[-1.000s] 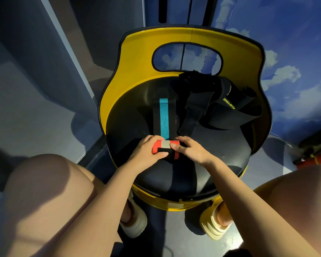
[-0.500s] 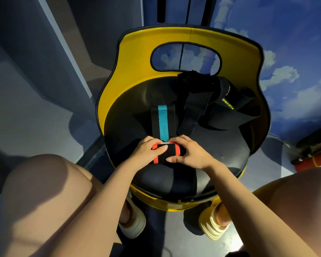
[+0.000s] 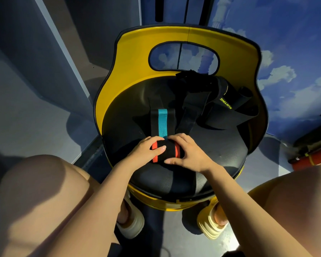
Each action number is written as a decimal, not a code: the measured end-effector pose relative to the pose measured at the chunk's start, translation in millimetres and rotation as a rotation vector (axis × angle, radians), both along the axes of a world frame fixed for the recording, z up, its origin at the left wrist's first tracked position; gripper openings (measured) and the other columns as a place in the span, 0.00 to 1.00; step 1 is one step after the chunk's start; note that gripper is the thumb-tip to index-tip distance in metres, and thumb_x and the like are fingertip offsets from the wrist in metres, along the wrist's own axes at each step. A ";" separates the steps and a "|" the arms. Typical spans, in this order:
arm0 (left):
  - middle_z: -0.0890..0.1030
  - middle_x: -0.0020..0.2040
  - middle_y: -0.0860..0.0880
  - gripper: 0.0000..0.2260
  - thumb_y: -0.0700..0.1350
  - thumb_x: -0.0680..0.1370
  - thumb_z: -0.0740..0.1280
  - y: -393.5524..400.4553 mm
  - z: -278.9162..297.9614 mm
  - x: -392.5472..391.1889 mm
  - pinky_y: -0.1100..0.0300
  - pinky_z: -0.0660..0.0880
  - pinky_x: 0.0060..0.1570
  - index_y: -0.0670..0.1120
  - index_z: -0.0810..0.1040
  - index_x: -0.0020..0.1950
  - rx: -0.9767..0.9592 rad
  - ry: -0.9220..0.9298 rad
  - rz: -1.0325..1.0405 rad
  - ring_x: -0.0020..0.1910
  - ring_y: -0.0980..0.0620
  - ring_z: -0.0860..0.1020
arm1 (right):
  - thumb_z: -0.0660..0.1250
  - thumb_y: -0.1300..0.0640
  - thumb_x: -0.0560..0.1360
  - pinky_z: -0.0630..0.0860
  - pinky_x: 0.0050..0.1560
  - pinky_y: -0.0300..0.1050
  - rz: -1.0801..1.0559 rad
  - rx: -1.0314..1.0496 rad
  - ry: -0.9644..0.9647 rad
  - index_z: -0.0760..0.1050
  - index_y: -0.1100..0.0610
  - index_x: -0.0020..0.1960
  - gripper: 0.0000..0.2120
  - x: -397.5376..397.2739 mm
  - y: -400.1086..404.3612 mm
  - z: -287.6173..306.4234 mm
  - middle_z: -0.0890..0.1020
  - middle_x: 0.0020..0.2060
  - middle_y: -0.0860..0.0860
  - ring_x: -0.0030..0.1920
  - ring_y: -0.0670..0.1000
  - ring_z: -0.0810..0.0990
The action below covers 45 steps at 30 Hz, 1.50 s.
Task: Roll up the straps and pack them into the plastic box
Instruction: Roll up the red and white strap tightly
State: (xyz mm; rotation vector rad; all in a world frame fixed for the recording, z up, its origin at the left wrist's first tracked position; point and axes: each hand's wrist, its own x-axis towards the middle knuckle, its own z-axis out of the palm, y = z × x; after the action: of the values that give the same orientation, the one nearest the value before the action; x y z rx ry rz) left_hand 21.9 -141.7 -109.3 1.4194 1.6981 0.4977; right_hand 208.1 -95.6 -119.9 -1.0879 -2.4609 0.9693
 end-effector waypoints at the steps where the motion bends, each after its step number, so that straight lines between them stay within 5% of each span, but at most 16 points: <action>1: 0.66 0.70 0.49 0.19 0.53 0.79 0.60 1.3 0.4 0.4 0.55 0.65 0.61 0.54 0.67 0.70 -0.034 -0.009 0.010 0.70 0.49 0.64 | 0.74 0.43 0.66 0.62 0.66 0.40 0.020 0.018 -0.008 0.65 0.53 0.70 0.37 0.5 -1.3 -1.9 0.69 0.62 0.49 0.63 0.46 0.66; 7: 0.67 0.70 0.49 0.20 0.56 0.80 0.57 1.4 1.1 3.7 0.53 0.62 0.66 0.53 0.67 0.71 -0.016 0.165 0.028 0.70 0.48 0.62 | 0.77 0.48 0.65 0.67 0.63 0.38 0.033 -0.056 0.005 0.68 0.53 0.68 0.35 0.3 5.5 0.9 0.73 0.60 0.49 0.61 0.45 0.71; 11: 0.69 0.63 0.55 0.15 0.54 0.77 0.63 -2.6 -1.7 2.2 0.56 0.67 0.61 0.57 0.71 0.64 0.160 0.041 0.017 0.65 0.54 0.65 | 0.77 0.47 0.65 0.71 0.63 0.42 -0.008 -0.197 -0.006 0.69 0.50 0.67 0.34 -2.8 14.5 4.2 0.74 0.58 0.47 0.59 0.47 0.73; 16: 0.67 0.64 0.56 0.24 0.52 0.72 0.71 -5.5 -4.0 -4.9 0.58 0.67 0.57 0.58 0.67 0.65 0.144 0.012 -0.081 0.64 0.55 0.65 | 0.76 0.47 0.65 0.74 0.62 0.48 -0.010 -0.343 -0.006 0.72 0.48 0.63 0.29 -2.9 25.0 7.1 0.77 0.56 0.47 0.57 0.46 0.76; 27: 0.68 0.66 0.52 0.20 0.53 0.77 0.65 3.8 -3.1 -11.0 0.58 0.68 0.57 0.58 0.66 0.68 0.058 0.025 -0.094 0.64 0.53 0.67 | 0.77 0.51 0.65 0.67 0.63 0.39 -0.018 -0.141 0.047 0.66 0.53 0.68 0.35 3.0 8.6 -1.5 0.69 0.58 0.46 0.60 0.45 0.70; 34: 0.70 0.66 0.52 0.16 0.57 0.78 0.61 -0.3 -1.2 -6.2 0.58 0.67 0.53 0.61 0.65 0.65 0.083 0.021 -0.083 0.63 0.51 0.69 | 0.76 0.48 0.66 0.70 0.58 0.36 -0.084 -0.311 0.090 0.71 0.49 0.65 0.29 6.8 15.1 3.0 0.77 0.56 0.44 0.55 0.41 0.75; 42: 0.69 0.64 0.58 0.31 0.56 0.67 0.74 -5.0 5.4 -1.6 0.59 0.65 0.60 0.56 0.66 0.66 0.213 0.198 -0.186 0.64 0.54 0.67 | 0.73 0.43 0.67 0.74 0.61 0.46 -0.088 -0.606 0.133 0.77 0.50 0.57 0.22 7.5 23.0 -1.0 0.83 0.51 0.50 0.54 0.48 0.81; 45: 0.70 0.65 0.57 0.31 0.57 0.68 0.74 -3.3 7.4 -3.0 0.59 0.64 0.61 0.56 0.66 0.67 0.194 0.235 -0.180 0.66 0.54 0.66 | 0.66 0.33 0.68 0.74 0.53 0.43 -0.228 -0.513 0.086 0.80 0.53 0.51 0.25 2.2 21.4 6.1 0.84 0.45 0.49 0.49 0.48 0.80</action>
State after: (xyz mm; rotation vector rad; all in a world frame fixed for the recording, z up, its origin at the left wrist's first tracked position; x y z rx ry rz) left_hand 18.9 -145.0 -101.9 1.8130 1.7179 0.4160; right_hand 210.3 -74.3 -113.8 -1.4042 -2.0085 1.5783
